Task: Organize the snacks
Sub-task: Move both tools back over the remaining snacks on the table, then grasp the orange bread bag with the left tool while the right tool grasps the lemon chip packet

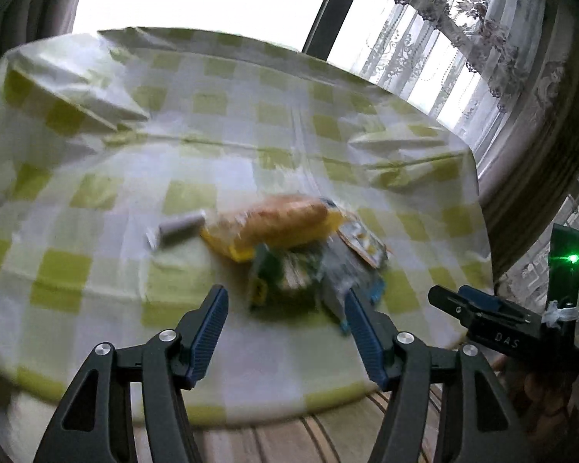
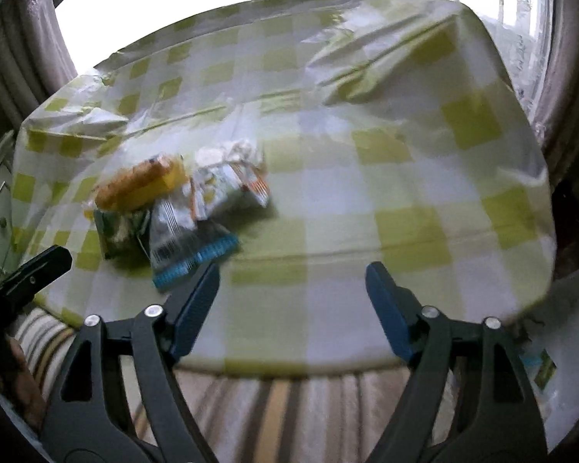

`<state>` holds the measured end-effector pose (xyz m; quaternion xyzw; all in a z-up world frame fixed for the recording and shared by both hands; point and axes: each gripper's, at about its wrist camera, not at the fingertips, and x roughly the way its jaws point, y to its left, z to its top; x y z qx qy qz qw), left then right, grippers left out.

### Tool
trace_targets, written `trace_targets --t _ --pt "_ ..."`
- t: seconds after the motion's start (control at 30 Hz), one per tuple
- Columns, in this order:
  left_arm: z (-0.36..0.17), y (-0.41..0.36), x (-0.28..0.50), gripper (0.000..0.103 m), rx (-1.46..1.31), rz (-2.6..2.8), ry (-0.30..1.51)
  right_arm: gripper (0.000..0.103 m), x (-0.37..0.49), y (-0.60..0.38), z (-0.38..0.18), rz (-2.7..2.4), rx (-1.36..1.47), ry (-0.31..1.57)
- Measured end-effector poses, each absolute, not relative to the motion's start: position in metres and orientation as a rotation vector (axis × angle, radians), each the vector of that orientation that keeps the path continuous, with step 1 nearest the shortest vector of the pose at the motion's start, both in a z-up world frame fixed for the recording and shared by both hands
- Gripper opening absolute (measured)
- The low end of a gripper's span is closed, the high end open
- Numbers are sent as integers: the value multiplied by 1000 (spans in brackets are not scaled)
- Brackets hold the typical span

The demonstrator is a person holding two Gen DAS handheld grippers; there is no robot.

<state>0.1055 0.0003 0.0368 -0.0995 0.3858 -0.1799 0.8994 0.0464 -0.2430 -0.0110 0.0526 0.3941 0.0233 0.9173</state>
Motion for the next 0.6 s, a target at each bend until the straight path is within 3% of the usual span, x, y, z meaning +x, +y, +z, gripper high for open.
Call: trace_targets --t 0.2,0.6 --pt "48 4 142 81 -93 -418 759 86 78 -223 -10 76 99 790" --pt "30 -20 219 82 74 -670 857 86 127 -204 -24 104 69 829"
